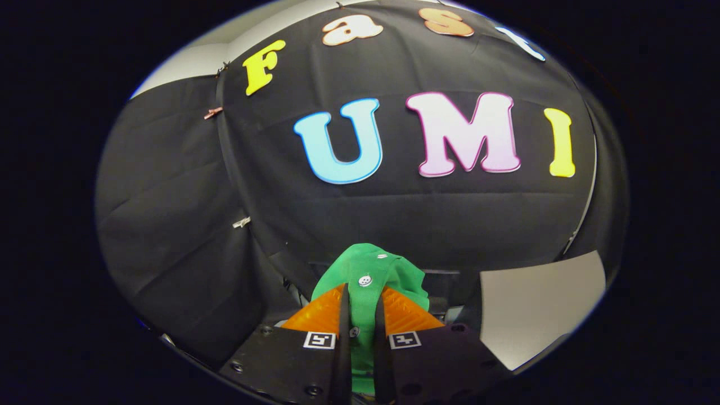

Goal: Put the clothes into the washing machine and then close the washing machine lid.

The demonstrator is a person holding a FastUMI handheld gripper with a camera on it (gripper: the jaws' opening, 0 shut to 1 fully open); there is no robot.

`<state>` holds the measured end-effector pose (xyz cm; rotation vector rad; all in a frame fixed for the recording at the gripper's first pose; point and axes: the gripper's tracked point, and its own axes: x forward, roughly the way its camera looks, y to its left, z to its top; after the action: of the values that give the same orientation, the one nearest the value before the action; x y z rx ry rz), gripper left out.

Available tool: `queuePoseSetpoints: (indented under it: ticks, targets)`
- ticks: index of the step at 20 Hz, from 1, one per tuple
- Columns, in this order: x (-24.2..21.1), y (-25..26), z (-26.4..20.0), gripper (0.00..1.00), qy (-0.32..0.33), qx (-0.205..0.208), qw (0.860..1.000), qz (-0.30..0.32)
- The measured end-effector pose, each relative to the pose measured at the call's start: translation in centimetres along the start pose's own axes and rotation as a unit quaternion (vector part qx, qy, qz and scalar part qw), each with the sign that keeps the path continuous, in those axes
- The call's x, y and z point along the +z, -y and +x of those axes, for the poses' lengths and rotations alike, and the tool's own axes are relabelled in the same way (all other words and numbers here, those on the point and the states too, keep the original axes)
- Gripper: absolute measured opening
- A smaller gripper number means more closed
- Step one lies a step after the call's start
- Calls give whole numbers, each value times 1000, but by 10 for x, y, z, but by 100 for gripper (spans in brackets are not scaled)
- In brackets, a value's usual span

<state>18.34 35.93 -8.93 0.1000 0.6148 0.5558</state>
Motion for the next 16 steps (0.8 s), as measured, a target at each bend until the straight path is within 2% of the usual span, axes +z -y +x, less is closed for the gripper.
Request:
queuePoseSetpoints:
  ticks: [7, 16]
  targets:
    - [-100, -14, 80, 20, -70, -2, 997, -15]
    - [-203, 26, 153, 20, -147, -50, 988, -19]
